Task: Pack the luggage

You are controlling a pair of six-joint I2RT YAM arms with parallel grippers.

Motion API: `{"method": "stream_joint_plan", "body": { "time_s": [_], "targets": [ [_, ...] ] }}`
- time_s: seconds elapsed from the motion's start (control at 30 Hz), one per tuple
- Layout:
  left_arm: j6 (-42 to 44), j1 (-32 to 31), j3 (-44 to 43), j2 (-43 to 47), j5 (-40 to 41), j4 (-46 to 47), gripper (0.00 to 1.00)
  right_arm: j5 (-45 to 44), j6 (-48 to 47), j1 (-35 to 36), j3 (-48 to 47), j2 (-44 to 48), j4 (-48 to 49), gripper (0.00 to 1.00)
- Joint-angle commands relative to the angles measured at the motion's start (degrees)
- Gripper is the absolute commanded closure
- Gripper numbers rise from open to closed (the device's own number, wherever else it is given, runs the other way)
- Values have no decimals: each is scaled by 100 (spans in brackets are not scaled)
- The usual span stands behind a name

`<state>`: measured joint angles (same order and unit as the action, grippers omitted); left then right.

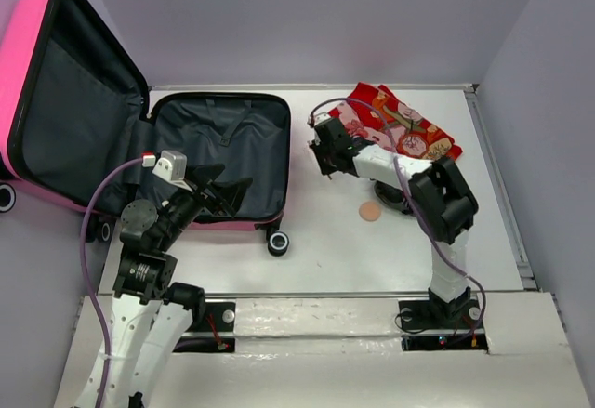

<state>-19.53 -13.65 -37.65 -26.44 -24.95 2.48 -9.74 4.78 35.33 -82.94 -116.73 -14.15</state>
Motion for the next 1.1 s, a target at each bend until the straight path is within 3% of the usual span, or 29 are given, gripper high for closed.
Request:
{"method": "stream_joint_plan", "body": {
  "time_s": [0.0, 0.2, 0.4, 0.47, 0.5, 0.6, 0.7, 0.83, 0.93, 1.07],
  "targets": [
    [2, 20, -234, 51, -54, 174, 1, -441, 331, -18, 364, 1438, 281, 93],
    [-33, 20, -208, 68, -80, 209, 1, 164, 559, 307, 542, 2329, 475, 93],
    [-42, 20, -199, 77, -45, 218, 1, 921, 998, 1115, -581, 1506, 633, 93],
    [-33, 20, -199, 77, -28, 218, 1, 1376, 1113, 1256, -968, 1050, 659, 61],
    [-25, 20, -199, 77, -27, 209, 1, 1413, 1209, 1318, -1257, 951, 651, 39],
    [-16, -6, -208, 51, -1, 183, 1, 1037, 1254, 1318, -1130, 1151, 642, 18],
    [-33, -67, -199, 51, -19, 174, 1, 324, 1297, 1091, -472, 1956, 642, 18],
    [-33, -129, -216, 138, 7, 165, 1, -334, 1745, 239, 1346, 3390, 624, 30],
    [-33, -164, -217, 200, 43, 148, 1, -1089, 2149, -945, 3259, 4612, 441, 43],
    [-33, -217, -216, 192, 52, 139, 1, -1751, 2326, -1887, 4275, 5728, 158, 46]
  ]
}}
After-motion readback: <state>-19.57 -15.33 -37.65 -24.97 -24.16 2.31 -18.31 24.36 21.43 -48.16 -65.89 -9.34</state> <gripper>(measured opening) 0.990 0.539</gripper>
